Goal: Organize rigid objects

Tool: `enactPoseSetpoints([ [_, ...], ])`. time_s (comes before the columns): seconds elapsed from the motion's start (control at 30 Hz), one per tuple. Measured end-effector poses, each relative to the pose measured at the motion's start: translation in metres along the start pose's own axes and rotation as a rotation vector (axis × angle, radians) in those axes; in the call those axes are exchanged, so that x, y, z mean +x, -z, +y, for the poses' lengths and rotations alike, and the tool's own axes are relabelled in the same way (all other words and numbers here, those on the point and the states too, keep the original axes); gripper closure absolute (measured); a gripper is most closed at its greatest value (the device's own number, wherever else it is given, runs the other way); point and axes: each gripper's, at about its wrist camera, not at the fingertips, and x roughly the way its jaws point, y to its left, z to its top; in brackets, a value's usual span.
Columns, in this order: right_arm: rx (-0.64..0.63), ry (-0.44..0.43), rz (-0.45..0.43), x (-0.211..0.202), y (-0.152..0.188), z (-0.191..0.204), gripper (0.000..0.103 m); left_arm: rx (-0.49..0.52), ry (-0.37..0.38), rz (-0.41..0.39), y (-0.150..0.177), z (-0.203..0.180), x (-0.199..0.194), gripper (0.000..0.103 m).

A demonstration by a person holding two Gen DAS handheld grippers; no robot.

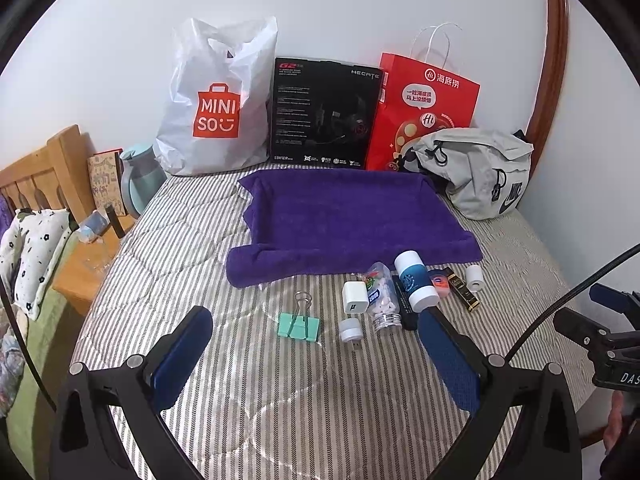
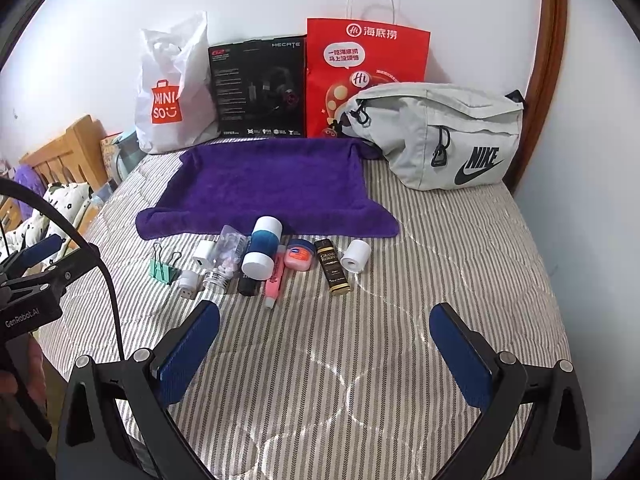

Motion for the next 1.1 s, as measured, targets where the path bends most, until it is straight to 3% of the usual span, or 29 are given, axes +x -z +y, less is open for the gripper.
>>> enactPoseSetpoints([
  [1.1, 0.013, 0.011, 0.015, 0.0018, 0.0013, 0.0001, 0.0, -0.002, 0.001, 0.004, -0.003, -0.001, -0.0027, 0.0],
])
